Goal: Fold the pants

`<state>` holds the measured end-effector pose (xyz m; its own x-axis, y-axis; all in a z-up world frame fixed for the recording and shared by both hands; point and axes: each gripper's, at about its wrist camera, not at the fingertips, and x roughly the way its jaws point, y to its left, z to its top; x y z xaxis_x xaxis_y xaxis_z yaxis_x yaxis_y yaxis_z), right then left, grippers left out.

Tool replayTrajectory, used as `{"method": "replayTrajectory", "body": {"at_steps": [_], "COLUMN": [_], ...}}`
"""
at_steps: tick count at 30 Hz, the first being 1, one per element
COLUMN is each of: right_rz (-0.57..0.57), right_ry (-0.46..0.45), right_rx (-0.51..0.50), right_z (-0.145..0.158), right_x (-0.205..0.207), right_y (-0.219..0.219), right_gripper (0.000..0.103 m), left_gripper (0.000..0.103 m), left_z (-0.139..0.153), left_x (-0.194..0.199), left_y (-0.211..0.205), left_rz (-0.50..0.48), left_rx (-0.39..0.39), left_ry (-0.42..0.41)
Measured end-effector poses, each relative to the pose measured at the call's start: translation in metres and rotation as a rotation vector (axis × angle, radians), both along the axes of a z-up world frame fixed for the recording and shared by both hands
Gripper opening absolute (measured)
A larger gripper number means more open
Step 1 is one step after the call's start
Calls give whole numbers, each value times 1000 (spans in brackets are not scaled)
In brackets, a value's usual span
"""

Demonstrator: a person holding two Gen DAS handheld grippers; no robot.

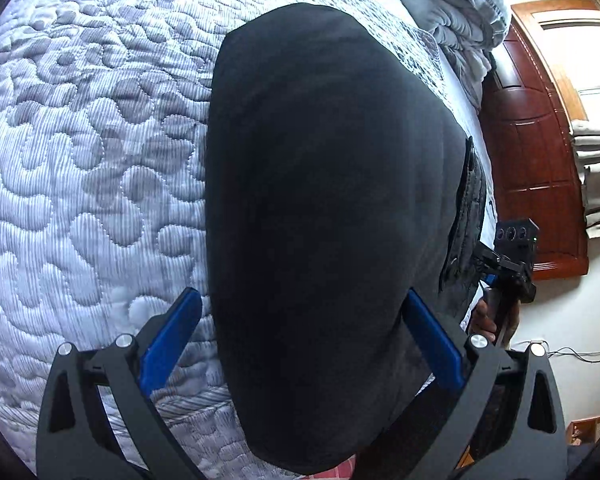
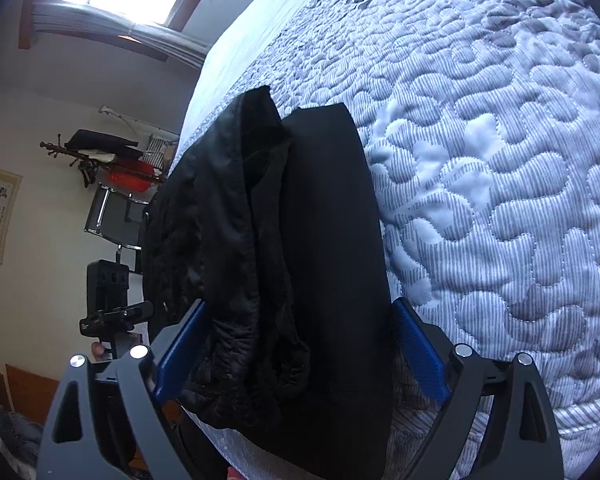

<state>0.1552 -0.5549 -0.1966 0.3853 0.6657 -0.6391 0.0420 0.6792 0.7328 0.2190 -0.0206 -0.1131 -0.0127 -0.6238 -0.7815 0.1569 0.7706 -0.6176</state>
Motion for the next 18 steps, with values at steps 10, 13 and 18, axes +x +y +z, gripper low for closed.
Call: {"method": "replayTrajectory", "body": {"at_steps": [10, 13, 18], "right_rz": [17, 27, 45], "right_ry": [6, 7, 6], "right_rx": [59, 70, 78], "right_z": [-5, -4, -3], "right_x": [1, 2, 4], "right_y": [3, 0, -2], "right_gripper": [94, 95, 95], "left_gripper": [100, 100, 100], "left_z": [-6, -17, -24], "left_x": [4, 4, 0], "left_y": [17, 19, 24], "left_rz": [-33, -36, -41], "left_rx": [-100, -159, -214], "left_ry": [39, 90, 116]}}
